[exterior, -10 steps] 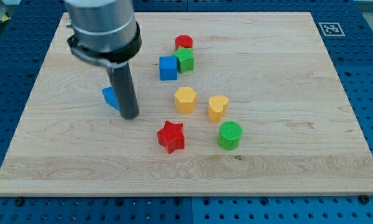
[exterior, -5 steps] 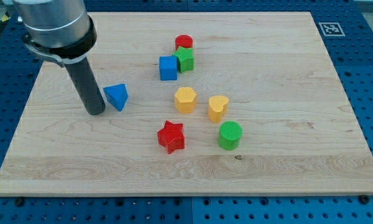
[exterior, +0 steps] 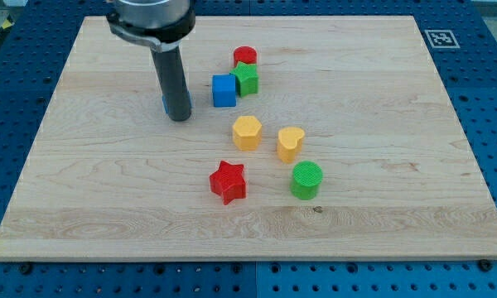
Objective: Move blue triangle towards top left
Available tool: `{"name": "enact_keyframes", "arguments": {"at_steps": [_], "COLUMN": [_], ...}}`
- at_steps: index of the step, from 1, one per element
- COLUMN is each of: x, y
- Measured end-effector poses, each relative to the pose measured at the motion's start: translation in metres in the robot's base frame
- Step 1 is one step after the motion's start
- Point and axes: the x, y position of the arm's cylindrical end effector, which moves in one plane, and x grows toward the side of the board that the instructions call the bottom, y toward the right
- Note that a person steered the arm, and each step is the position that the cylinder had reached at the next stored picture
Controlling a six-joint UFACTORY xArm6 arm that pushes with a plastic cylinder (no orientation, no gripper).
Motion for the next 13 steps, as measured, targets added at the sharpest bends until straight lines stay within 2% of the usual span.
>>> {"name": "enact_keyframes", "arguments": {"at_steps": [2, 5, 6, 10, 13], "x": [-0.068, -0.096, -0.112, -0.097, -0.101], "y": [-0.007, -0.095, -0.095, -0.079, -0.027]}}
